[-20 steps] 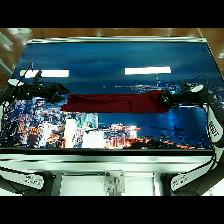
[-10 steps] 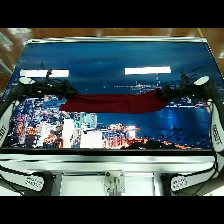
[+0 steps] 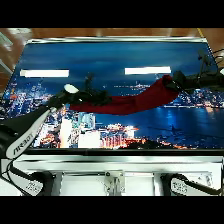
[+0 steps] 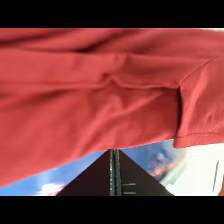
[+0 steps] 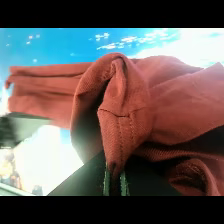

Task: Fold the shirts.

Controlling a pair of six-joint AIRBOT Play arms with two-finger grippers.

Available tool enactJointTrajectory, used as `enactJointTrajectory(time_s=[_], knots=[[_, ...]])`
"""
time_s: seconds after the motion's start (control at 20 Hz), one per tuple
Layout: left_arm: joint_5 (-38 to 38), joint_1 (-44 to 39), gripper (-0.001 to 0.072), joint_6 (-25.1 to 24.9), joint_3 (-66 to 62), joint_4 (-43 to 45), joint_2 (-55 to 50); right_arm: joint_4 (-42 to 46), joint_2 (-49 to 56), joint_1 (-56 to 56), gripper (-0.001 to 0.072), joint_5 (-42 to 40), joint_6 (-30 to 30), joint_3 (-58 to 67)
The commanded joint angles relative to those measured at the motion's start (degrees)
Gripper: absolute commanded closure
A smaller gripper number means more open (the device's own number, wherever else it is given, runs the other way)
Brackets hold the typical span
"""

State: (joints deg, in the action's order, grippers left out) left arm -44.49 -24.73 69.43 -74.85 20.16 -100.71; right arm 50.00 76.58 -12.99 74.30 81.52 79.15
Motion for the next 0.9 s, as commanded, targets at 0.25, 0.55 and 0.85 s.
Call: enactJointTrajectory(time_s=[0.25, 0.55, 0.85], knots=[[1.4, -9.4, 0.0666, -9.9, -0.1, -27.6, -9.9, -2.9, -4.9, 0.0, 0.0642, 3.7, 1.8, 0.0], [1.9, -11.4, 0.0667, -18.3, -0.1, -39.6, -11.7, -4.1, -5.4, 0.0, 0.0642, 6.2, 1.7, 0.0], [-1.0, 4.8, 0.0671, -20.3, 0.3, -28.7, -2.7, -3.5, -5.4, 6.8, 0.0642, 2.2, 2.4, 0.0]])
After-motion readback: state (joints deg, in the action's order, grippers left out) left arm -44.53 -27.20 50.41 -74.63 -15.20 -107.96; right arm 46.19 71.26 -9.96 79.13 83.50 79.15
